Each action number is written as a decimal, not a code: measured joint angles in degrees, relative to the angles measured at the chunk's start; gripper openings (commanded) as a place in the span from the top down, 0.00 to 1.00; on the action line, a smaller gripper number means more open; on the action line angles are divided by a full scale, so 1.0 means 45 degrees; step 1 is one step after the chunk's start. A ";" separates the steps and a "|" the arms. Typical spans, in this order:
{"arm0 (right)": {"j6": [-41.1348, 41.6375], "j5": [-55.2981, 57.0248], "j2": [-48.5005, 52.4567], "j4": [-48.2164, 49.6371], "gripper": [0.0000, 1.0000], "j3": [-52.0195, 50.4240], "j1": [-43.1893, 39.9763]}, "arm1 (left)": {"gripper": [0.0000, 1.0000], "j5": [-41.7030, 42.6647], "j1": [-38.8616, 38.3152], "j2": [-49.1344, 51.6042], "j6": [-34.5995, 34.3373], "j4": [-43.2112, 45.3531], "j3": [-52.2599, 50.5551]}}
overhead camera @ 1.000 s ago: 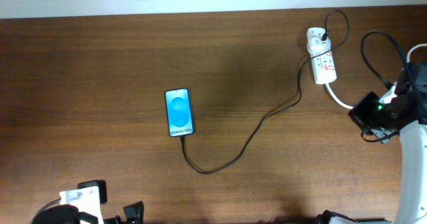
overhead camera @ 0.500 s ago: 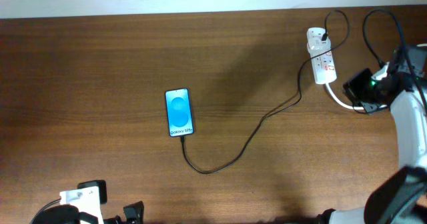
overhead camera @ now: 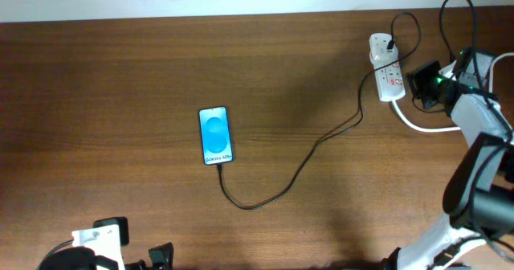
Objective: Plug charger to phone and switch on socket
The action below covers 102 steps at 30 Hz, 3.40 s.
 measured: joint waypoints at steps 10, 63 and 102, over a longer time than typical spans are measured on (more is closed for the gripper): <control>0.1729 -0.0214 0.1307 0.2181 0.96 0.0000 0.0000 | 0.01 0.0005 0.0000 0.0000 -0.0039 -0.0005 0.0000; -0.0238 0.2613 0.2137 0.4473 0.96 0.0000 0.1462 | 0.01 0.0000 0.0000 0.0000 -0.0039 -0.0005 0.0000; -0.6052 0.2569 0.3196 0.2254 0.96 0.2055 0.1350 | 0.01 0.0000 0.0000 0.0000 -0.0039 -0.0005 0.0000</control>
